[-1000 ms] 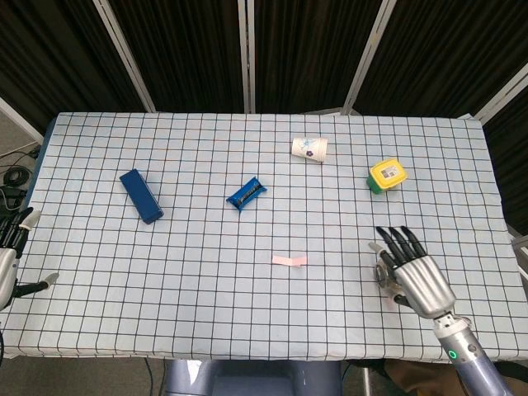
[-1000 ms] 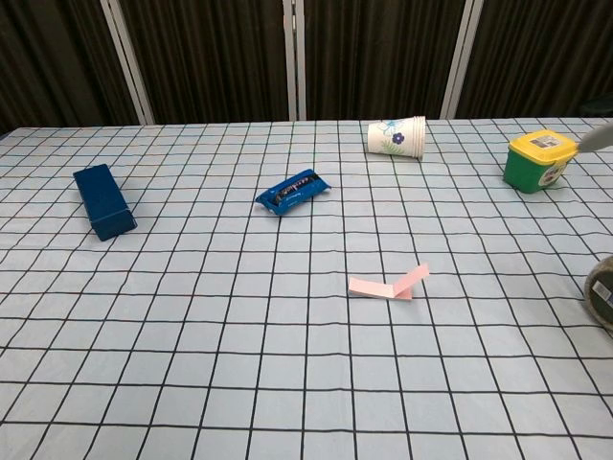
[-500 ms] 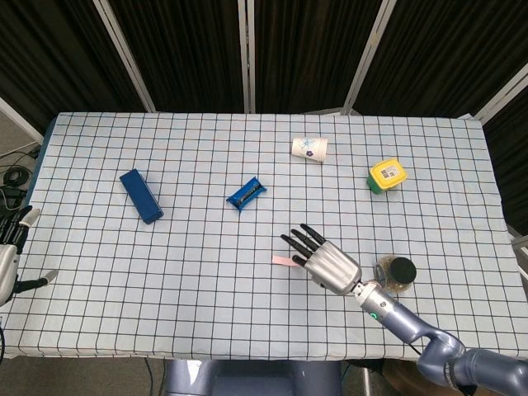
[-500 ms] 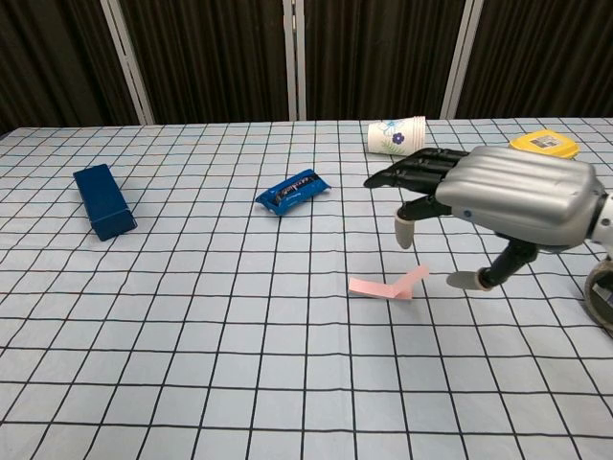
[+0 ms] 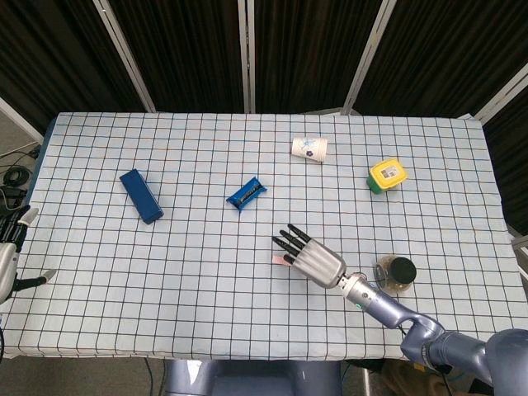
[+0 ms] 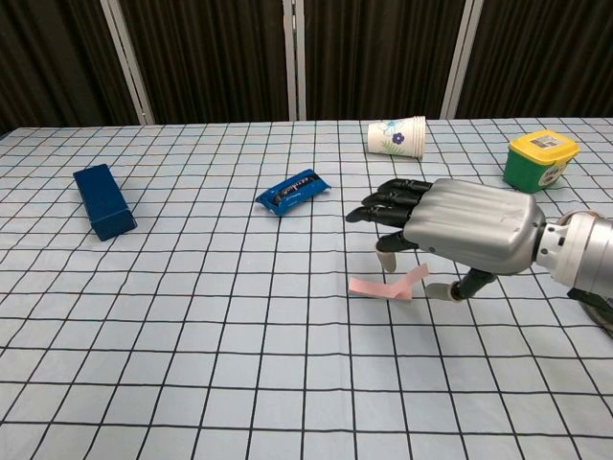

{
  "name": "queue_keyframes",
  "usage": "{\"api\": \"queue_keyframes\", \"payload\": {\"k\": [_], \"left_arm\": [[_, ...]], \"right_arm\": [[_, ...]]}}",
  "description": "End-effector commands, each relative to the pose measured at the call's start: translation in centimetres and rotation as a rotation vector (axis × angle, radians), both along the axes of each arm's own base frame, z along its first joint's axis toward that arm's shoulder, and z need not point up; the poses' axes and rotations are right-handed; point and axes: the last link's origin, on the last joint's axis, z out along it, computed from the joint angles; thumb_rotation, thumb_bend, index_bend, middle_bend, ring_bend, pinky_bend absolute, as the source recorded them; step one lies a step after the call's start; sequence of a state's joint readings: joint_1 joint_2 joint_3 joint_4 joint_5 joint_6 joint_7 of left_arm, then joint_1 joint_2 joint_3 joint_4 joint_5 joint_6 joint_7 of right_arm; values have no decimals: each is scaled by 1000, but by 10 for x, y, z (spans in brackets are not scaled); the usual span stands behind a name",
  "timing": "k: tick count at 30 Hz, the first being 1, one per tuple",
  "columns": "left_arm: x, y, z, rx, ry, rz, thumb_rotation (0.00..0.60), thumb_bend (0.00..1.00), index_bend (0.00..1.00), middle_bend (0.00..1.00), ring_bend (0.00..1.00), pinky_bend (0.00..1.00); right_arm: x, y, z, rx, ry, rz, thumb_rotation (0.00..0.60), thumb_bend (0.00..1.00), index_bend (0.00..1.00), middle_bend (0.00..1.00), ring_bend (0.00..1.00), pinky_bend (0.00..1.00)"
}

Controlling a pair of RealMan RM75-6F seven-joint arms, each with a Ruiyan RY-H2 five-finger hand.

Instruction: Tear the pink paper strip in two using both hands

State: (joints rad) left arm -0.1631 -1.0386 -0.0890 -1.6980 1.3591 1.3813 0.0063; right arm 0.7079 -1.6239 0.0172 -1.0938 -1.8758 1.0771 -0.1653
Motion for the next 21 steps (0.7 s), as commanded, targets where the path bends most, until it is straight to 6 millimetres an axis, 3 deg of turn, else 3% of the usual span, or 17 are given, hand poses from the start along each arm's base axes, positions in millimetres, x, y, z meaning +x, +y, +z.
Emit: {"api": "queue_keyframes", "payload": {"k": [1,21], "left_arm": [[0,0,0,0,-4,1,600,0,0,0,0,0],[1,-1,0,1,-5,-6,600,0,0,0,0,0]], "right_arm": [[-4,-5,-4,-28,52,61,600,217,450,66,0,0],[-9,-9,-6,-18,12,57,600,321,522,98,0,0]]}}
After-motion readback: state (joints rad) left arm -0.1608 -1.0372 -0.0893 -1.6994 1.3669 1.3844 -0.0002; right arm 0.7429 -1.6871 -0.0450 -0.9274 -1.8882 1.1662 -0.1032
